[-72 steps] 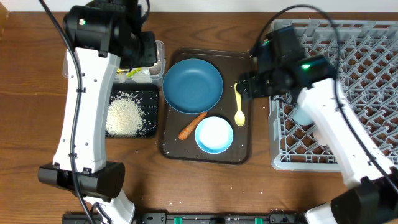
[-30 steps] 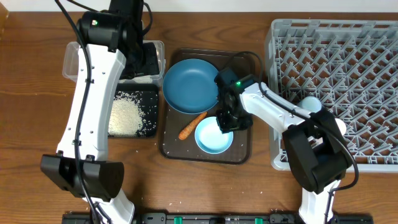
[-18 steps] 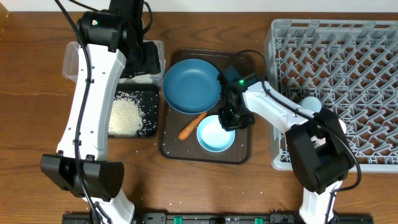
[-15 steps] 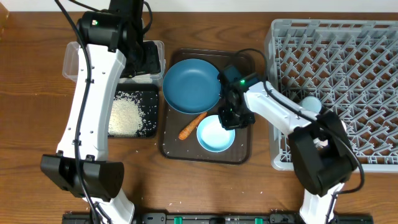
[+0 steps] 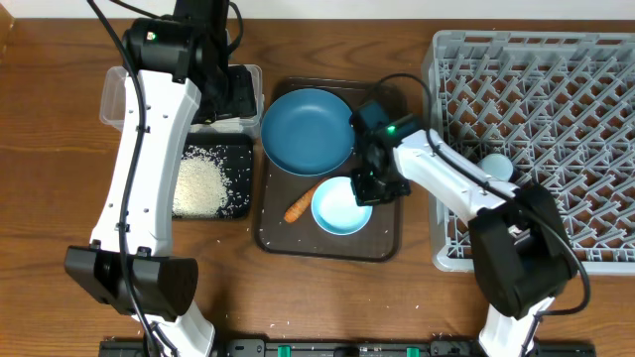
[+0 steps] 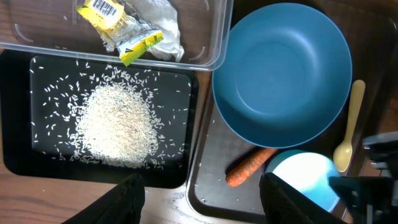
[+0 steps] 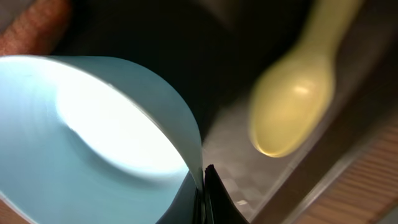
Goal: Sort waste into correct bins and load items into the dishwasher rack
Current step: 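Carry light-blue bowl with right gripper and place it in rack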
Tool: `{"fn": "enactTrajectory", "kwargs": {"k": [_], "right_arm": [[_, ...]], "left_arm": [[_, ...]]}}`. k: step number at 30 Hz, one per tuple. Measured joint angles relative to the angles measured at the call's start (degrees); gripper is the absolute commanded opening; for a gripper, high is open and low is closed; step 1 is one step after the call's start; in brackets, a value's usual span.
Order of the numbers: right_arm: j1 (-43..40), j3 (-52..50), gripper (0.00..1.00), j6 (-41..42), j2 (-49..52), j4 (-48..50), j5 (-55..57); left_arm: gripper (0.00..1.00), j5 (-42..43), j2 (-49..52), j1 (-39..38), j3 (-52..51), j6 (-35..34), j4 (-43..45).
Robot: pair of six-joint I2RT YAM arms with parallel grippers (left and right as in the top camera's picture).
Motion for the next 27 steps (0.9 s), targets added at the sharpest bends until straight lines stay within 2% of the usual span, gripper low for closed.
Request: {"fn": "enactTrajectory", "kwargs": {"k": [4, 6, 10, 14, 17, 21, 22, 27], "right_arm": [[-3.1, 0.0, 0.01, -0.5, -5.1, -1.5, 0.9], [-4.7, 0.1, 0.01, -0.7, -9.2, -2.2, 1.6], [-7.6, 0.8, 0.01, -0.8, -18.8, -2.0, 7.1], [-10.9, 1.1, 0.01, 0.8, -25.9, 1.6, 22.2], [-13.4, 1.3, 0.01, 2.4, -27.5, 5.6, 34.3], [-15.8, 1.4, 0.01, 1.0, -26.2, 16.3, 47.5], [-16.3, 1.4, 0.01, -0.8, -25.1, 20.7, 50.3], [-16.3, 1.6, 0.01, -15.0, -17.3, 42.9, 64.2]], "left_arm": [[0.63, 0.0, 0.0, 0.0, 0.0, 0.0, 0.0], [0.75, 0.0, 0.0, 0.0, 0.0, 0.2, 0.0], [0.85, 0.0, 0.0, 0.0, 0.0, 0.1, 0.0], [0.88, 0.0, 0.0, -0.1, 0.0, 0.0, 0.2], [0.89, 0.0, 0.0, -0.1, 0.0, 0.0, 0.3], [0.90, 0.0, 0.0, -0.1, 0.0, 0.0, 0.4], [0.95, 0.0, 0.0, -0.1, 0.0, 0.0, 0.4], [0.95, 0.0, 0.0, -0.1, 0.0, -0.1, 0.5]]}}
